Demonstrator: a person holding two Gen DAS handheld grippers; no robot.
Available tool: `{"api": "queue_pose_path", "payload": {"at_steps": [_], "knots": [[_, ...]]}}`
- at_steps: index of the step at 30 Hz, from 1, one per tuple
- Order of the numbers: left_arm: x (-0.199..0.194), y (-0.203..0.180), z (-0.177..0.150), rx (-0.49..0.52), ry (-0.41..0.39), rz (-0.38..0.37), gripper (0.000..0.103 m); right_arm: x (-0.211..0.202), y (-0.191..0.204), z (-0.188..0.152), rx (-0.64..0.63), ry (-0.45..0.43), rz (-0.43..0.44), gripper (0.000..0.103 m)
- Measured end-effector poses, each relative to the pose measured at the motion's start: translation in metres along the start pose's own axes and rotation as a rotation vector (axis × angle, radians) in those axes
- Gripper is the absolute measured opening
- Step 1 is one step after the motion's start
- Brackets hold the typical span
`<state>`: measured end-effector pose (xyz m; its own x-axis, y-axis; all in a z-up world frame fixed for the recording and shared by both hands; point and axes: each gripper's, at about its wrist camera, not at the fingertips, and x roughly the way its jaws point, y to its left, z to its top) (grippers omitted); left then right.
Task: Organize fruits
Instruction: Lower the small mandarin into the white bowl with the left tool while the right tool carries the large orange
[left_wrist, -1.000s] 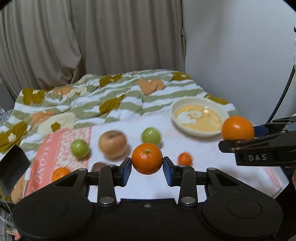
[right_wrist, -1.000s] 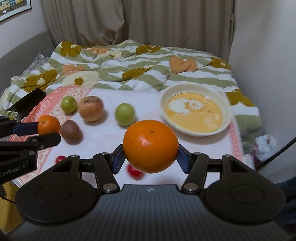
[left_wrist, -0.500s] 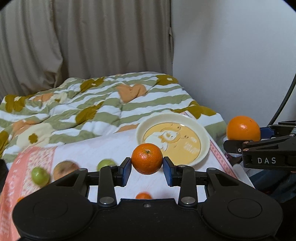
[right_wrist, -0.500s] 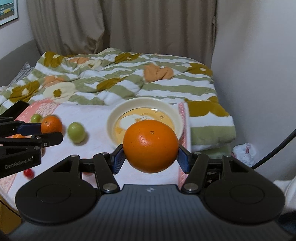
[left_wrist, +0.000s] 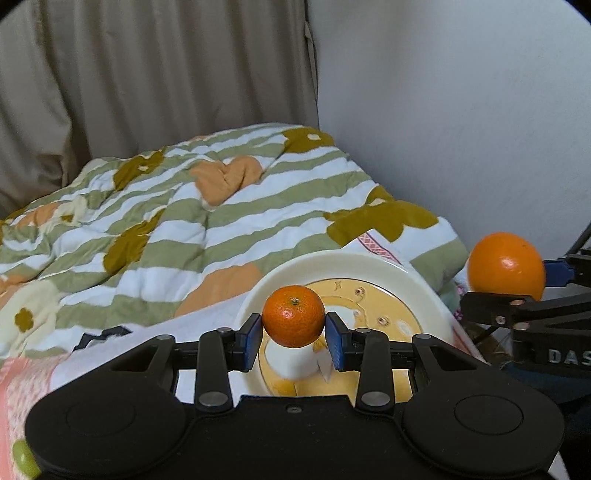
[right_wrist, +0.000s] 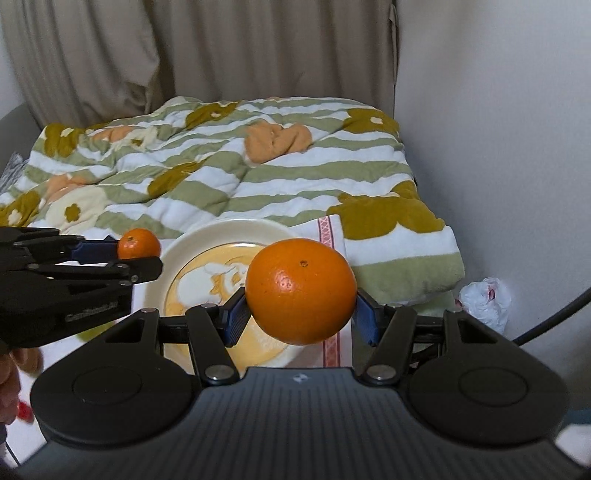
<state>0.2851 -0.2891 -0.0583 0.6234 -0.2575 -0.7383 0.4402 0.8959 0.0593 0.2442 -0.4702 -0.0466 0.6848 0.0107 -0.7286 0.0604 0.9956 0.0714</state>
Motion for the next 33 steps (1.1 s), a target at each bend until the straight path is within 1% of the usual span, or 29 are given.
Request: {"api": "queue_pose_path", "payload": {"at_steps": [3,8,14,15,16,17,18,19,23,27,33], "knots": [[0.027,0.003,0.008,0.02,0.025,-0.007,0.041,0.016,-0.004,0.006,0.017,0.014,-0.008,0.074],[0.065,0.002,0.01,0.066,0.066,-0.017,0.041,0.041,-0.01,0.012,0.042,0.038,-0.024,0.074],[0.088,-0.001,0.006,0.103,0.105,-0.045,0.041,0.056,-0.017,0.013,0.07,0.054,-0.042,0.074],[0.088,-0.002,0.006,0.102,0.106,-0.048,0.045,0.057,-0.018,0.013,0.076,0.054,-0.044,0.074],[0.088,-0.002,0.006,0.105,0.104,-0.052,0.061,0.058,-0.02,0.013,0.081,0.053,-0.045,0.074],[0.087,-0.003,0.006,0.108,0.1,-0.056,0.07,0.057,-0.022,0.013,0.085,0.052,-0.047,0.074],[0.084,-0.004,0.006,0.111,0.088,-0.057,0.082,0.057,-0.023,0.014,0.087,0.05,-0.049,0.074],[0.079,-0.005,0.005,0.118,0.072,-0.054,0.085,0.055,-0.024,0.014,0.086,0.047,-0.051,0.074],[0.064,-0.006,0.005,0.125,0.057,-0.038,0.088,0.049,-0.027,0.018,0.077,0.036,-0.046,0.074],[0.045,0.001,0.001,0.094,0.05,-0.025,0.099,0.044,-0.026,0.021,0.047,0.031,-0.031,0.074],[0.024,0.014,-0.005,0.036,0.06,-0.009,0.099,0.05,-0.015,0.024,-0.008,0.041,0.009,0.074]]}}
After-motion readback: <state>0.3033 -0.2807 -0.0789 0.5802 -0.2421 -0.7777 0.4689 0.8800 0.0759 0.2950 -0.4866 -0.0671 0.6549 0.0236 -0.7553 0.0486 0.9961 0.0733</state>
